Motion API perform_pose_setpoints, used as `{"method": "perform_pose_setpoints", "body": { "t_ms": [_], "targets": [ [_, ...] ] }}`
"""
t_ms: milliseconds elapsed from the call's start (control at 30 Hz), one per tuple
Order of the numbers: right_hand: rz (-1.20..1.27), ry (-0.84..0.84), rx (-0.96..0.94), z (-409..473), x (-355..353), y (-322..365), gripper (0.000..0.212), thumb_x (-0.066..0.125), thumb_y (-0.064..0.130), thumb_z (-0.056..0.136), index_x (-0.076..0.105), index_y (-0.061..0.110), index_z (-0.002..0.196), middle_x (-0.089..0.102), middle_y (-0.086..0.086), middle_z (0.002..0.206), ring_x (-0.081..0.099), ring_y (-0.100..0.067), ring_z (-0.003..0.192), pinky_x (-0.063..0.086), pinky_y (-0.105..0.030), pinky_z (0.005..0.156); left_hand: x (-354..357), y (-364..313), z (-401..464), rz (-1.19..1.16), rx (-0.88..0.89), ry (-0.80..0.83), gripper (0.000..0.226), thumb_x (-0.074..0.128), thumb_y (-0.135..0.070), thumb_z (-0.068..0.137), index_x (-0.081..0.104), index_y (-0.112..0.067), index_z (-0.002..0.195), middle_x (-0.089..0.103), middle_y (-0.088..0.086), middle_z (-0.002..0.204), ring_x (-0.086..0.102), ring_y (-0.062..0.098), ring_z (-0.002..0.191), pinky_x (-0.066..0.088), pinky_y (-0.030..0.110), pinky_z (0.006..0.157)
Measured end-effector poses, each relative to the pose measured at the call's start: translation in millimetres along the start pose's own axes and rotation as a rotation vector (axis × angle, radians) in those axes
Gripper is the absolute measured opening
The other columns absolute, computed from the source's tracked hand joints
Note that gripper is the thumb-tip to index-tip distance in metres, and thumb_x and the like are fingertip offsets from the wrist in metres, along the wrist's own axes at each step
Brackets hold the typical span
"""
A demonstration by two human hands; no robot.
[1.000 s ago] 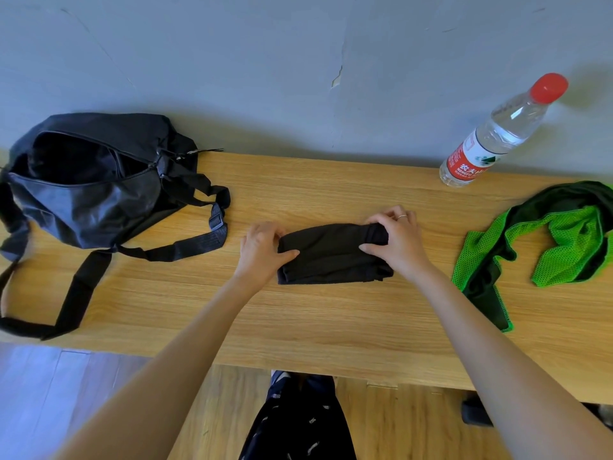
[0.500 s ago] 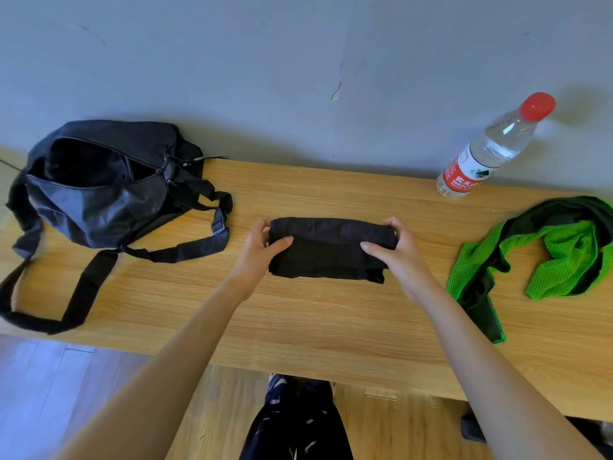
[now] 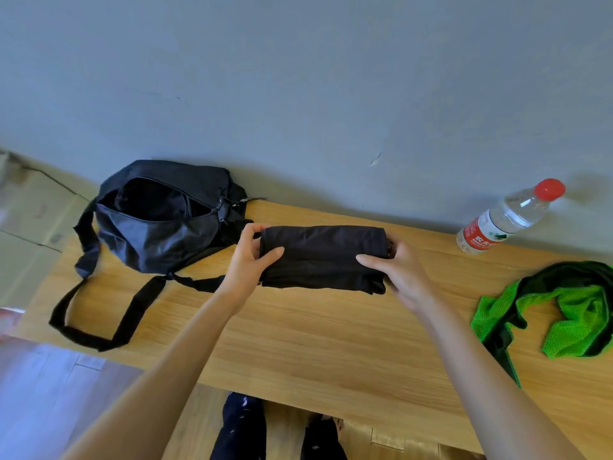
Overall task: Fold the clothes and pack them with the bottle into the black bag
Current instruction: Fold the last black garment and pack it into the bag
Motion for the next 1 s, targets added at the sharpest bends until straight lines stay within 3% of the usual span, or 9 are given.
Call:
{"method": "perform_pose_setpoints", "body": {
  "t_ms": [67, 133, 267, 333, 533, 633, 733, 867, 1000],
  "targets": [
    [0.016, 0.019, 0.027, 5, 20, 9, 0.021, 0.069, -0.003, 0.078, 0.065, 0.011, 0.094, 0.072, 0.005, 0.083, 0.068, -0.009, 0.078, 0.049, -0.018, 0.060, -20, -6, 5, 0.027, -0.006, -0.004, 0.031, 0.056, -0.011, 0.092, 0.043, -0.023, 0.118, 0.063, 0.002, 0.109, 0.066, 0.021, 0.095, 0.059, 0.046, 0.068],
    [0.019, 0.024, 0.035, 10, 41, 16, 0.017, 0.067, -0.004, 0.080, 0.066, 0.010, 0.090, 0.071, 0.010, 0.075, 0.068, -0.005, 0.071, 0.047, -0.015, 0.055, -43, -10, 10, 0.029, 0.005, -0.003, 0.033, 0.057, -0.009, 0.092, 0.043, -0.021, 0.119, 0.063, 0.006, 0.110, 0.066, 0.024, 0.097, 0.059, 0.047, 0.069],
    [-0.011, -0.004, 0.006, 25, 92, 26, 0.022, 0.068, 0.002, 0.082, 0.066, 0.010, 0.102, 0.071, 0.001, 0.098, 0.068, -0.015, 0.092, 0.054, -0.026, 0.074, -95, -21, 22, -0.029, 0.030, 0.003, 0.036, 0.054, 0.000, 0.090, 0.042, -0.020, 0.117, 0.064, 0.009, 0.105, 0.066, 0.019, 0.096, 0.056, 0.027, 0.070],
    [-0.052, -0.003, -0.024, 34, 123, 30, 0.023, 0.068, 0.004, 0.083, 0.065, 0.009, 0.106, 0.070, -0.004, 0.105, 0.067, -0.017, 0.098, 0.054, -0.031, 0.081, -126, -26, 28, -0.040, 0.039, 0.002, 0.037, 0.055, 0.002, 0.089, 0.043, -0.022, 0.114, 0.064, 0.009, 0.103, 0.066, 0.018, 0.095, 0.056, 0.026, 0.070],
    [-0.138, -0.036, -0.125, 65, 223, 45, 0.022, 0.065, 0.013, 0.087, 0.060, 0.015, 0.109, 0.068, 0.001, 0.101, 0.065, -0.011, 0.091, 0.049, -0.015, 0.060, -222, -43, 53, 0.055, 0.079, -0.117, 0.036, 0.061, -0.001, 0.087, 0.045, -0.019, 0.113, 0.065, 0.001, 0.097, 0.067, 0.008, 0.084, 0.056, 0.020, 0.066],
    [-0.163, -0.058, -0.159, 85, 269, 48, 0.020, 0.065, 0.014, 0.087, 0.059, 0.016, 0.107, 0.066, 0.000, 0.101, 0.064, -0.008, 0.090, 0.053, -0.020, 0.063, -263, -47, 64, 0.082, 0.096, -0.187, 0.037, 0.064, -0.002, 0.085, 0.044, -0.019, 0.113, 0.064, -0.001, 0.098, 0.064, 0.007, 0.087, 0.054, 0.017, 0.065],
    [-0.201, -0.083, -0.185, 107, 305, 46, 0.018, 0.067, 0.014, 0.086, 0.058, 0.021, 0.099, 0.065, 0.007, 0.097, 0.062, -0.006, 0.091, 0.054, -0.028, 0.079, -296, -43, 78, 0.099, 0.091, -0.250, 0.038, 0.066, -0.006, 0.084, 0.045, -0.020, 0.112, 0.065, 0.003, 0.103, 0.065, 0.014, 0.091, 0.056, 0.025, 0.070],
    [-0.286, -0.143, -0.209, 135, 337, 31, 0.026, 0.068, 0.020, 0.085, 0.060, 0.012, 0.108, 0.065, 0.000, 0.104, 0.061, -0.011, 0.098, 0.053, -0.032, 0.085, -327, -31, 102, 0.125, 0.074, -0.326, 0.036, 0.070, -0.010, 0.083, 0.046, -0.023, 0.107, 0.063, 0.010, 0.112, 0.064, 0.022, 0.098, 0.056, 0.037, 0.080],
    [-0.405, -0.232, -0.231, 149, 353, 17, 0.036, 0.069, 0.026, 0.084, 0.059, 0.008, 0.113, 0.064, 0.002, 0.104, 0.059, -0.009, 0.098, 0.050, -0.029, 0.087, -342, -20, 123, 0.176, 0.091, -0.341, 0.035, 0.070, -0.014, 0.083, 0.047, -0.021, 0.109, 0.062, 0.004, 0.106, 0.064, 0.020, 0.094, 0.056, 0.041, 0.081]
  ]
}}
Point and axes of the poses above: each hand's wrist, its own z-axis towards the middle knuckle, its own x-axis out of the palm, y = z × x, the point moved 1 cm from there along z, towards the middle knuckle
